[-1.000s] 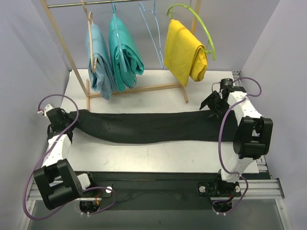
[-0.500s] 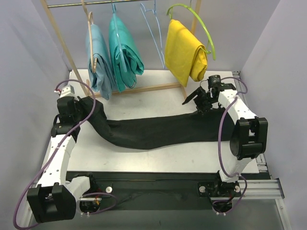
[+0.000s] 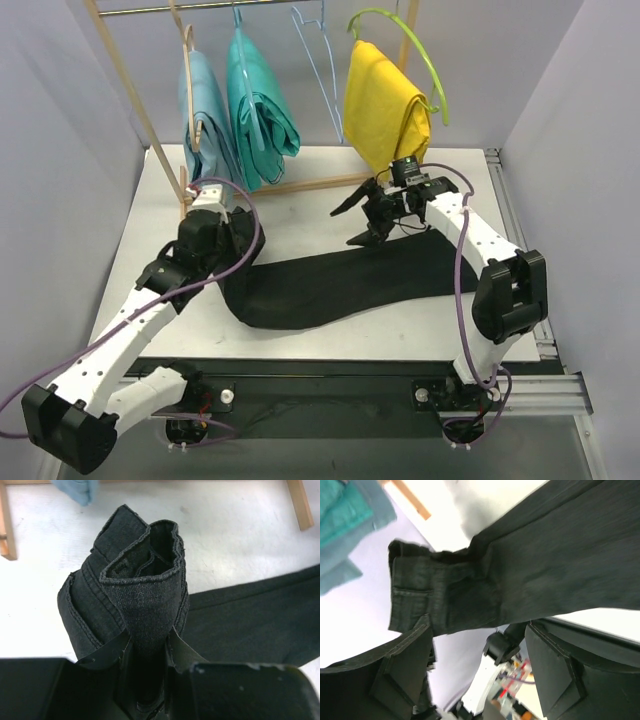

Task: Place the trousers on the hanger
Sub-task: Fold the trousers at the center of the board.

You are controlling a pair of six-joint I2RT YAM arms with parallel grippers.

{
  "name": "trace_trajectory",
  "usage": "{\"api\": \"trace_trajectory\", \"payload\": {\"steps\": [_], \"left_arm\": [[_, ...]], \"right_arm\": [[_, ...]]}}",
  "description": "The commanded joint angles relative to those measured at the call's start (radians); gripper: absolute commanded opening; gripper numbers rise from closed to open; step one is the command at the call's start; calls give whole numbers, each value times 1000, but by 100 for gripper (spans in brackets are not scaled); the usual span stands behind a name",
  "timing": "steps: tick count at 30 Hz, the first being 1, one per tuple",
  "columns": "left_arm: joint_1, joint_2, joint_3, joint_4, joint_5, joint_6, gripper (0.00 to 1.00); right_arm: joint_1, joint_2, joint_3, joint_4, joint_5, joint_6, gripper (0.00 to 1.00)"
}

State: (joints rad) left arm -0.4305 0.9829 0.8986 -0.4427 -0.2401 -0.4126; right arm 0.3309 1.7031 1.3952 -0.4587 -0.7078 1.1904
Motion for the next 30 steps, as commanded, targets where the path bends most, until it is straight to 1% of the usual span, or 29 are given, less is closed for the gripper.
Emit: {"api": "trace_trajectory", "payload": {"steps": [1, 3, 4, 6, 7, 8, 10, 14, 21, 25, 30], "left_arm": [[-148, 8, 79, -17, -186, -23, 0], [-206, 22, 92, -27, -258, -26, 0], [-261, 28, 95, -37, -283, -26, 0], [-304, 51, 111, -42, -338, -31, 0], [-351, 60, 115, -47, -355, -34, 0], [-372, 72, 131, -50, -396, -34, 0], [-439, 108, 144, -42, -429, -28, 0], [-526, 183, 183, -24, -482, -14, 0], [-631, 318, 247, 39, -496, 52, 0], [-662, 376, 290, 85, -466, 98, 0], [-686, 439, 322, 133, -446, 152, 0]], "right_arm": [[49, -42, 7, 84, -71, 87, 76], [78, -42, -4, 112, -81, 120, 77], [86, -40, -5, 133, -82, 127, 77], [112, -37, -7, 149, -87, 153, 77], [117, -37, -5, 166, -90, 161, 77], [126, -36, -4, 172, -93, 167, 77], [143, -31, 1, 183, -96, 173, 77], [158, -30, -15, 183, -105, 172, 77], [169, -52, -94, 169, -110, 135, 77], [169, -60, -140, 158, -113, 106, 77], [171, -56, -147, 132, -119, 49, 77]]}}
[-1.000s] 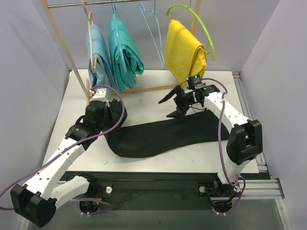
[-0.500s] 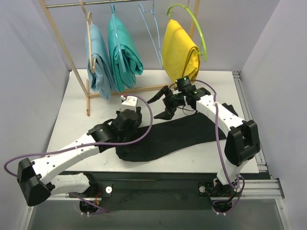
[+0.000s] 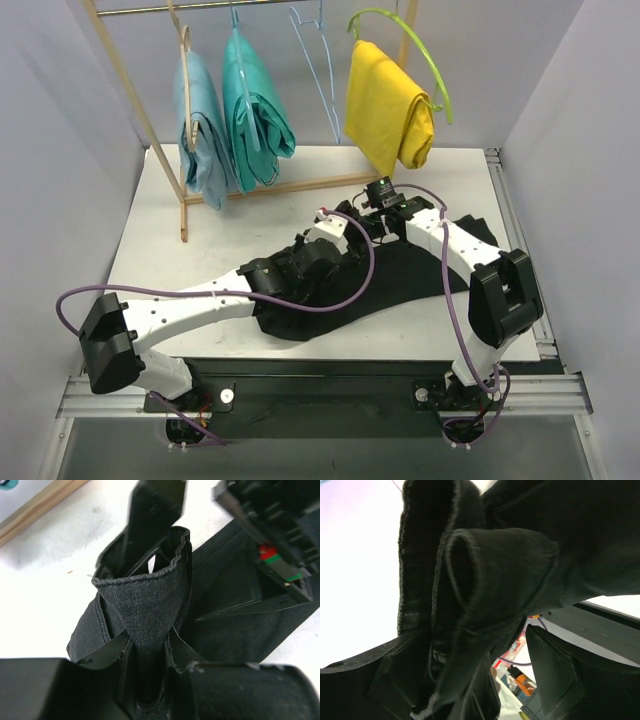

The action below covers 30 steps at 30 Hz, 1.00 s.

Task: Place the trousers on the hanger
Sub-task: Fold the trousers at the center of the board.

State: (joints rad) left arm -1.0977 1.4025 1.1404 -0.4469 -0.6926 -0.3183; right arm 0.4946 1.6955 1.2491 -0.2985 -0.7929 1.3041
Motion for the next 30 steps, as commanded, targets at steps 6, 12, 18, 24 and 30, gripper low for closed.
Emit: {"api": "trace_trajectory", "payload": {"steps": [6, 12, 18, 24, 30], "left_arm": [[-33, 47, 105, 171, 74, 88, 0], [-33, 36, 114, 182, 162, 68, 51], [-22, -20, 85, 191, 196, -11, 84], [94, -88, -20, 154, 272, -165, 87], [257, -135, -117, 133, 383, -240, 88]], "right_arm": [[6, -36, 18, -80, -71, -196, 51], [-17, -95, -14, -220, -43, -384, 8], [-149, -232, -154, -232, -35, -463, 0], [-240, -332, -126, -361, -68, -697, 0], [-271, -342, 44, -643, 21, -1046, 0]]}}
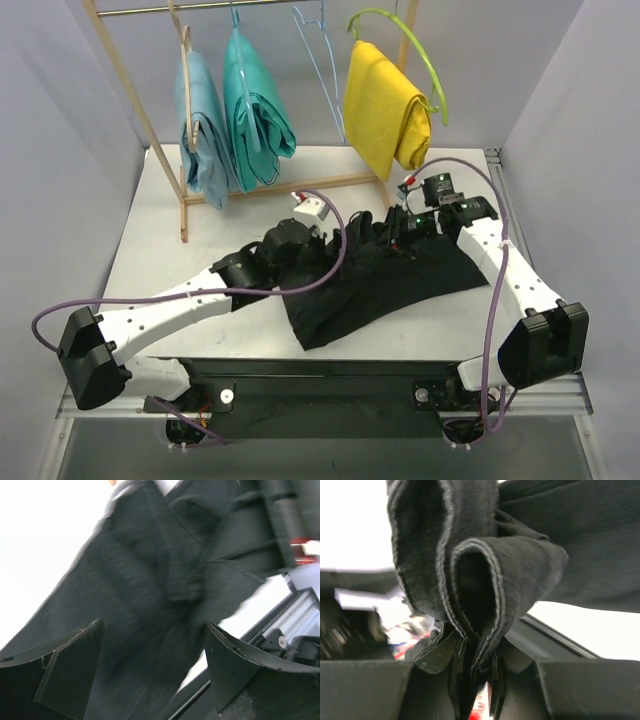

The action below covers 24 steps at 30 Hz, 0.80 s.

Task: Place the trousers on the hanger
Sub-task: Fold the trousers at the center of the board.

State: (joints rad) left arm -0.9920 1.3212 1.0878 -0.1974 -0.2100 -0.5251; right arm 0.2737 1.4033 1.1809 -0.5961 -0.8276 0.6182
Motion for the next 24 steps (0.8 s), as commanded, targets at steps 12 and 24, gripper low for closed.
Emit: {"api": "trace_trajectory", "payload": {"steps": [12, 24], "left_arm": [[254, -7, -154, -149, 50, -23, 88], [273, 199, -124, 50, 302, 10, 86]], "right_arm": [[-214, -50, 249, -383, 489, -604, 0], [-257, 29, 295, -240, 602, -606, 0]]}}
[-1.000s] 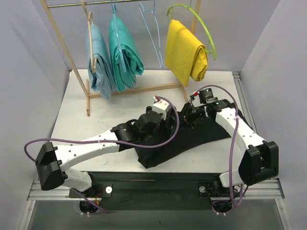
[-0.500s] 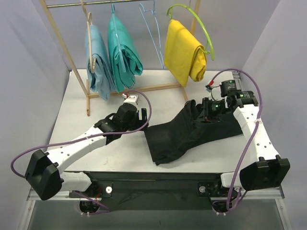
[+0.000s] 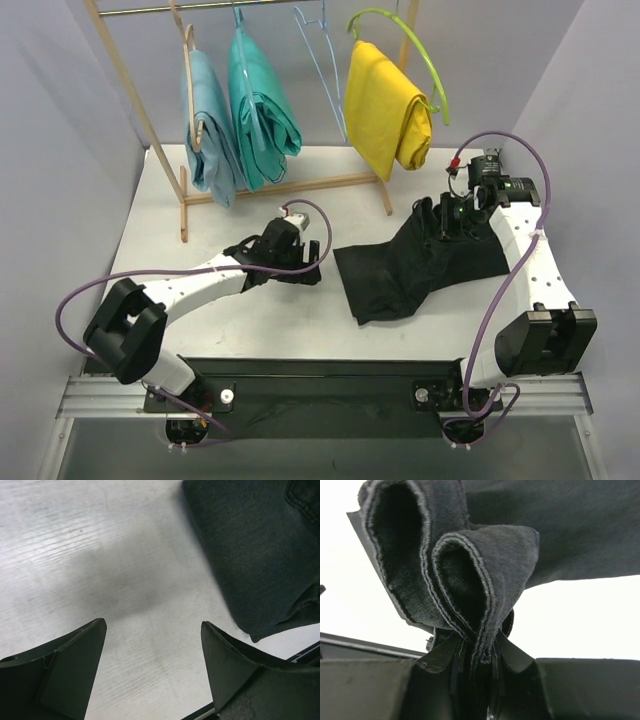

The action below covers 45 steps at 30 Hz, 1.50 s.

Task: Place the trousers on the hanger
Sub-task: Fold the trousers at the center of the board.

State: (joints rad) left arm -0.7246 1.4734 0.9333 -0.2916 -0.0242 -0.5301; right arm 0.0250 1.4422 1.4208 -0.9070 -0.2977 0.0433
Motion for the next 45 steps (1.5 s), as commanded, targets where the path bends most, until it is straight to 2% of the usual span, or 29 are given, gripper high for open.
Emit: {"api": "trace_trajectory", "payload": {"steps": [1, 12, 22, 23, 24, 26, 27, 29, 30, 34, 37, 40, 43, 45], "left_arm": [[5, 59, 32, 163, 147, 1, 86], [2, 280, 78, 411, 351, -123, 81], [-13, 408, 110, 508, 383, -195, 78], [-16, 422, 122, 512, 388, -196, 76], [-19, 436, 145, 513, 404, -197, 67], [-21, 478, 162, 531, 424, -211, 57], [-21, 487, 168, 540, 441, -218, 40], [-12, 505, 173, 552, 457, -237, 19], [-7, 502, 174, 542, 452, -235, 2], [53, 426, 116, 465, 423, -223, 0], [143, 333, 61, 395, 417, -232, 0], [235, 244, 4, 297, 437, -188, 0], [331, 151, -27, 30, 400, -102, 0], [378, 107, -51, -61, 348, -50, 0]], "right_arm": [[-10, -8, 55, 77, 77, -31, 0], [-14, 7, 6, 102, 35, 1, 0], [-13, -19, -34, 125, -3, 24, 0], [-14, -20, -33, 125, -3, 26, 0], [-14, -22, -34, 125, -3, 29, 0], [-13, -26, -37, 128, -12, 36, 0], [-13, -29, -40, 128, -15, 41, 0], [-13, -32, -45, 132, -29, 49, 0], [-13, -34, -46, 132, -32, 52, 0], [1, -45, -51, 134, -58, 90, 0], [65, -51, -56, 143, -48, 119, 0], [186, -40, -56, 151, 9, 148, 0], [280, -11, -48, 177, 3, 211, 0], [346, 6, -37, 189, 9, 246, 0]]}}
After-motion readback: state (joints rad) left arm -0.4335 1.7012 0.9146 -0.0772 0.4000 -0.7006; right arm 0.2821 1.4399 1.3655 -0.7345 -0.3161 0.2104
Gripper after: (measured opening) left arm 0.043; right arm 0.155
